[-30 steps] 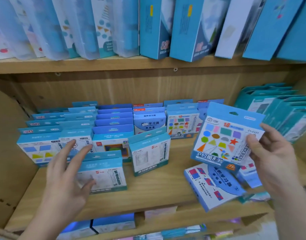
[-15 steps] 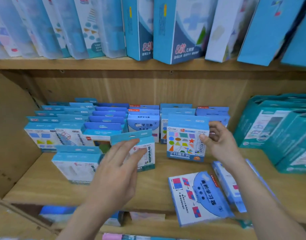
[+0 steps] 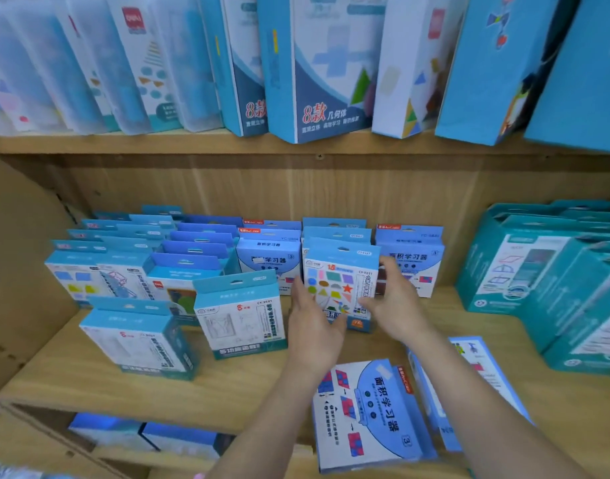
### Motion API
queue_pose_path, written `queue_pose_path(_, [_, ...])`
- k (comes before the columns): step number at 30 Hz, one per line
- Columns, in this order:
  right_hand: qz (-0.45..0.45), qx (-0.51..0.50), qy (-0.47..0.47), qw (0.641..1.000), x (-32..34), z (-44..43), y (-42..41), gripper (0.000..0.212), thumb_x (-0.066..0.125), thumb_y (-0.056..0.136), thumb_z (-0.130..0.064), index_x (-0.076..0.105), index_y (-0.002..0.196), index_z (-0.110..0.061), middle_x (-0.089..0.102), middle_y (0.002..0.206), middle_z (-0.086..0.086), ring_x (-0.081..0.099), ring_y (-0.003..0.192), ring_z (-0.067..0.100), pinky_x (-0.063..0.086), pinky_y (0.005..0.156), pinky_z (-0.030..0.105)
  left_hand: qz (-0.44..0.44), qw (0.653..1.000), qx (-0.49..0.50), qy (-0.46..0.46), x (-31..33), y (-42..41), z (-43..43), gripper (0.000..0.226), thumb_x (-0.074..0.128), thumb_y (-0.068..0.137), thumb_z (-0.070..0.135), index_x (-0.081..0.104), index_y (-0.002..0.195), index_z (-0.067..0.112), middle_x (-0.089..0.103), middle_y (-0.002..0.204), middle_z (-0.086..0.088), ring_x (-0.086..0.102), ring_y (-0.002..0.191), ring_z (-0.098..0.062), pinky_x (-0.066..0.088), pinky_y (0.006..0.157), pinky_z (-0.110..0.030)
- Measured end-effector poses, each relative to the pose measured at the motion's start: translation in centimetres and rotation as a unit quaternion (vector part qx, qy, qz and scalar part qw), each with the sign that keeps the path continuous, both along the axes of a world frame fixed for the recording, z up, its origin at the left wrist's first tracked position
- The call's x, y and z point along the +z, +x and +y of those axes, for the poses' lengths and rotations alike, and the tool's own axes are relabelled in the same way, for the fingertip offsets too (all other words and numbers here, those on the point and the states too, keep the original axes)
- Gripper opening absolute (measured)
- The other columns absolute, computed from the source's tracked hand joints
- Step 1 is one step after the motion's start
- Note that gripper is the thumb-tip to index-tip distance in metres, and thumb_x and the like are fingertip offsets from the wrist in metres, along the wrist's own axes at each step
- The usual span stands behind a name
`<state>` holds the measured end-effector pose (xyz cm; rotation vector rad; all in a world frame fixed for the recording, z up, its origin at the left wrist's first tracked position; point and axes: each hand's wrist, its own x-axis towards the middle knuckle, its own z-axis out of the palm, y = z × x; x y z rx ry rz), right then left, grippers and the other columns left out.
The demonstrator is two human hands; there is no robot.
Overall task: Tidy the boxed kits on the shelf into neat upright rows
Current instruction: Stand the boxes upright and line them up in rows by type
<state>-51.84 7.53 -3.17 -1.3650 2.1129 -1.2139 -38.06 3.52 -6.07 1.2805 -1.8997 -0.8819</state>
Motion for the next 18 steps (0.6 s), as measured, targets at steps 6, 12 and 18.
queue_pose_path(6, [0.057,-0.050,-0.012,0.997,-1.0,-0.8,0.8,0.067,0.065,0.081,0.002,0.032,0.133,-0.025,0.068,0.105,0.005,0.065,0.096,0.024,0.053,0.077,0.038,0.049,0.997,0.049,0.034,0.1,-1.5,-2.0,0.074,0.072,0.078,0.015,0.028,0.136,0.025,0.056,0.126,0.005,0.055,0.117,-0.016,0.050,0.093,-0.045])
queue_pose_path(12, [0.046,-0.055,0.015,0.997,-1.3,-1.7,1.1,0.061,0.058,0.085,0.001,0.032,0.138,-0.015,0.067,0.108,0.010,0.063,0.099,0.028,0.053,0.079,0.039,0.081,0.993,0.080,0.034,0.8,-2.0,-2.8,0.060,0.068,0.083,0.007,0.037,0.133,0.020,0.052,0.127,0.003,0.050,0.119,-0.014,0.044,0.095,-0.032])
queue_pose_path(18, [0.024,-0.022,0.054,0.998,-0.8,-1.8,0.5,0.048,0.054,0.092,-0.006,0.038,0.136,-0.013,0.063,0.121,0.008,0.059,0.111,0.026,0.049,0.085,0.035,0.071,0.993,0.087,0.032,0.9,-1.9,-3.6,0.049,0.067,0.084,0.008,0.043,0.126,0.015,0.049,0.126,-0.004,0.048,0.119,-0.016,0.043,0.095,-0.029])
